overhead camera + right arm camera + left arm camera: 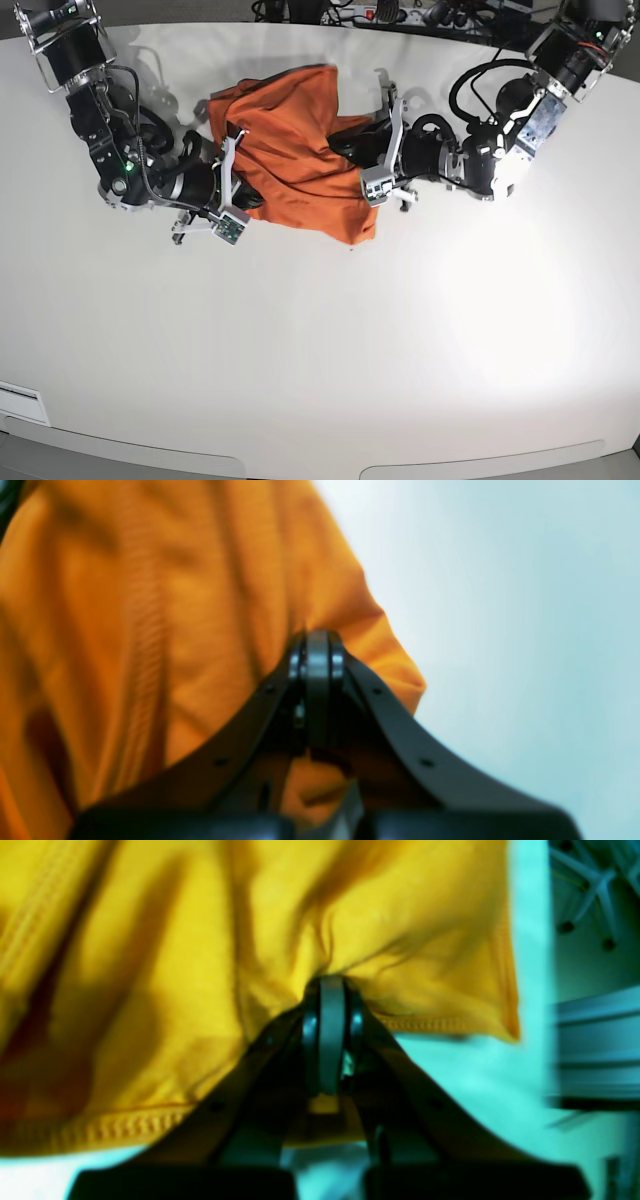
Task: Fold the T-shirt properly
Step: 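Grasp opposite sides of the orange bundle with both grippers, then push the bundle's sides inward with both grippers to square it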
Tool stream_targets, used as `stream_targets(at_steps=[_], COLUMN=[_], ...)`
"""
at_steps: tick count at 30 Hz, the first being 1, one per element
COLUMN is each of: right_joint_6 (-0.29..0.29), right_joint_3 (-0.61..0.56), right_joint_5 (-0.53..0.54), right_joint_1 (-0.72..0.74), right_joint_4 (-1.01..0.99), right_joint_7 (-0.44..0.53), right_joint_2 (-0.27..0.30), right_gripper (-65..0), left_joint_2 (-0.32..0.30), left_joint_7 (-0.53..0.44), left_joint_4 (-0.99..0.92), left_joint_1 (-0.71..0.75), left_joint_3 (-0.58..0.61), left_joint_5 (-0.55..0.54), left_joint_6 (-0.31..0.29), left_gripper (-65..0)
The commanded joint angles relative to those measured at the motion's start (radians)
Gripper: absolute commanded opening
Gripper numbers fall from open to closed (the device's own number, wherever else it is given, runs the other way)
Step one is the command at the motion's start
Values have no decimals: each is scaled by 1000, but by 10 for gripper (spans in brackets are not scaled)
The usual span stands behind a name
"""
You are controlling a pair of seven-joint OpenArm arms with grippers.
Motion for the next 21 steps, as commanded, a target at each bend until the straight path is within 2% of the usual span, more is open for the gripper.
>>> stream_targets(at_steps=[1,6,9,12,15,19,21], right_joint_6=[6,6,6,6,6,6,6], right_joint_3=[34,209,296,367,441,526,546], right_joint_5=[10,10,9,8,5,7,6], right_joint_1=[-19,-177,-262,-335,-390,-418,-417], right_joint_4=[33,137,191,231,266,320,338], right_joint_7=[-8,-9,-16,-20,-19,-19,-19], right_joint_2=[6,1,-1,-15,-56,-127,-154], right_gripper=[-650,-650,-650,-650,-650,-650,-650], left_joint_2=[-10,46,93,143,175,175,166], left_joint_7=[110,-134,-215,-219,-219,-212,-154], left_joint_4=[-50,-156,-182,-182,-182,-156,-126], left_joint_1=[-32,-173,-233,-304,-389,-489,-528], left_joint_3=[31,138,141,141,139,139,138], left_joint_5=[220,443,521,535,534,518,465], left_joint_6=[22,22,22,22,22,22,22], left_gripper=[-650,-650,-650,-650,-650,-650,-650])
